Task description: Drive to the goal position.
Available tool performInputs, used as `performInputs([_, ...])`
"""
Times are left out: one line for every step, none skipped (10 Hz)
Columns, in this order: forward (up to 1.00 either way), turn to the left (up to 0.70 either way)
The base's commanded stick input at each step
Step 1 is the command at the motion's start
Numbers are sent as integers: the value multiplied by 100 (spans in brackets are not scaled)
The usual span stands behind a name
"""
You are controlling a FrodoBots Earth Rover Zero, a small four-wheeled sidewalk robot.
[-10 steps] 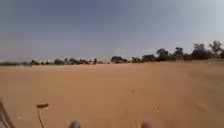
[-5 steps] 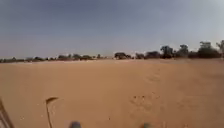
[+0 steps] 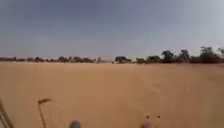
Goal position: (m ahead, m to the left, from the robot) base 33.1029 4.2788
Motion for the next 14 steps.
performInputs([100,-3])
performInputs([100,-27])
performInputs([100,-27])
performInputs([100,-14])
performInputs([100,0])
performInputs([100,0])
performInputs([100,-10])
performInputs([100,-13])
performInputs([100,0])
performInputs([100,0])
performInputs([100,0])
performInputs([100,0])
performInputs([100,0])
performInputs([100,0])
